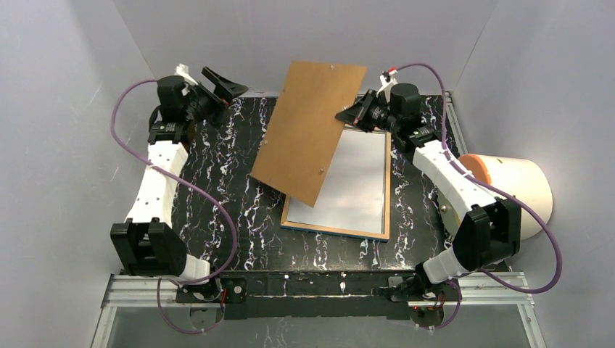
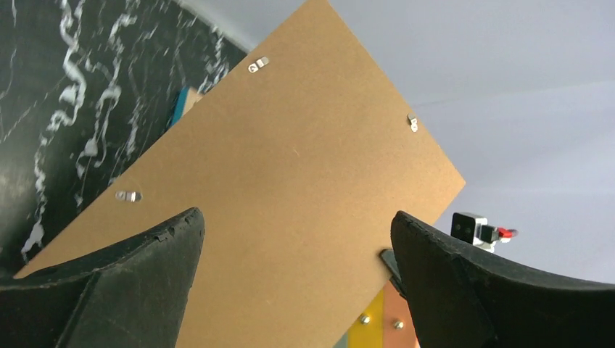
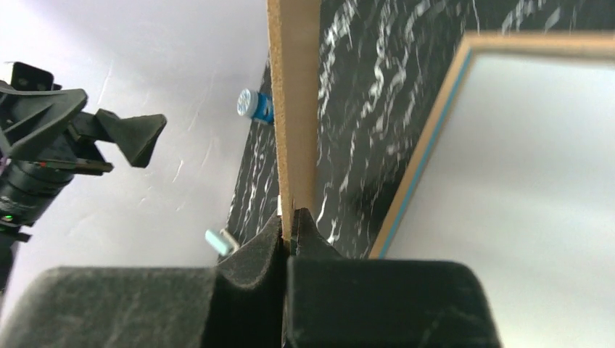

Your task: Put the photo into the frame

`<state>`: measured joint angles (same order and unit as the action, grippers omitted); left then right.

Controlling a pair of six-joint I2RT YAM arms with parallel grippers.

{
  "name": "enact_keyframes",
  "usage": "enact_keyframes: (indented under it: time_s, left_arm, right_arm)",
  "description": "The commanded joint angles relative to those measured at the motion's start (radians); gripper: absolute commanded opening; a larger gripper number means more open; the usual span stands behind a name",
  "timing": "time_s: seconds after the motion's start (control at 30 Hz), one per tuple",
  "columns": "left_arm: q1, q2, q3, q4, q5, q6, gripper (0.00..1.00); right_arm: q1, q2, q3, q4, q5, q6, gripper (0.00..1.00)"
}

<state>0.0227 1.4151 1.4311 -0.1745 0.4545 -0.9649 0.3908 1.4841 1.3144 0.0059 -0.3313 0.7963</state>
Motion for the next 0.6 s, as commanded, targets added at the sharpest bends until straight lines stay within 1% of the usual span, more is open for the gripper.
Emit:
enact_keyframes:
  time_s: [0.0,0.07,0.2,0.33,0.5,0.57]
  left_arm:
    - [-0.047,0.022,-0.056,-0.050,0.010,0.088,0.99]
    - [-0.052,0.034,-0.094,-0.052,0.027,0.111,0.99]
    - [-0.052,0.074,-0.160,-0.054,0.048,0.159,0.98]
    - [-0.052,0.133,-0.175,-0.074,0.086,0.211,0.98]
    - [-0.056,0.231,-0.102,-0.249,0.065,0.349,0.98]
    - [-0.057,0.271,-0.065,-0.315,0.047,0.395,0.98]
  right_arm:
    - [-0.024,-0.068,-0.022,-0.003,-0.149,0.167,0.01]
    - [-0.038,-0.071,-0.028,-0.048,-0.188,0.165,0.01]
    - [-0.063,-0.071,-0.056,-0.059,-0.261,0.165,0.01]
    - [-0.102,-0.051,-0.071,-0.087,-0.344,0.157,0.01]
    - [-0.190,-0.009,-0.112,-0.106,-0.498,0.143,0.01]
    - [-0.223,0.010,-0.105,-0.142,-0.542,0.121,0.01]
